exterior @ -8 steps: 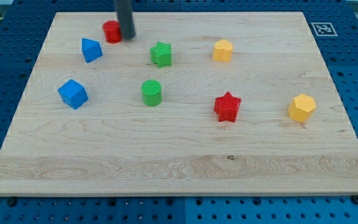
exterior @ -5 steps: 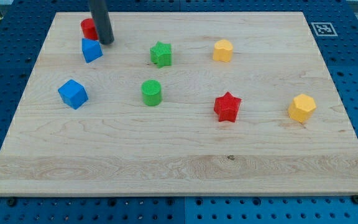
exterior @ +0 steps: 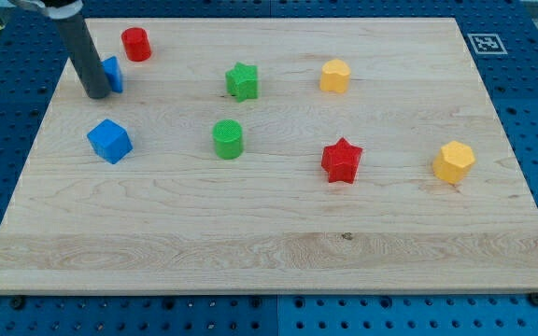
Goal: Push the blue triangle closer to the red circle
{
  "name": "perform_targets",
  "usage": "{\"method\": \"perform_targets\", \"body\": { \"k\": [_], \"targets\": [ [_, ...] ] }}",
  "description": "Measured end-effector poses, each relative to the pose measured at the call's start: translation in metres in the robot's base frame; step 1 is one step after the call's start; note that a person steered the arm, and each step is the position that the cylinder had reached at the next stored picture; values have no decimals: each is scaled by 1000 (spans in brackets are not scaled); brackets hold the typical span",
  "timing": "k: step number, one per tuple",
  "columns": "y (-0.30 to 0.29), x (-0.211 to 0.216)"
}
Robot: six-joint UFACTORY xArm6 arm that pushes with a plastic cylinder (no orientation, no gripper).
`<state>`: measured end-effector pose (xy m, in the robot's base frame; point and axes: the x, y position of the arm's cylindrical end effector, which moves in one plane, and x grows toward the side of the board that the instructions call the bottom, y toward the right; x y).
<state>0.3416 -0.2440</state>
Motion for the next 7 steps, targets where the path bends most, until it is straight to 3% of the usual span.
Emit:
{"method": "perform_targets", "body": {
  "k": [2,4,6,7],
  "targets": [
    [-1,10],
    [-1,-14],
    [11,14],
    [12,-12]
  ]
}}
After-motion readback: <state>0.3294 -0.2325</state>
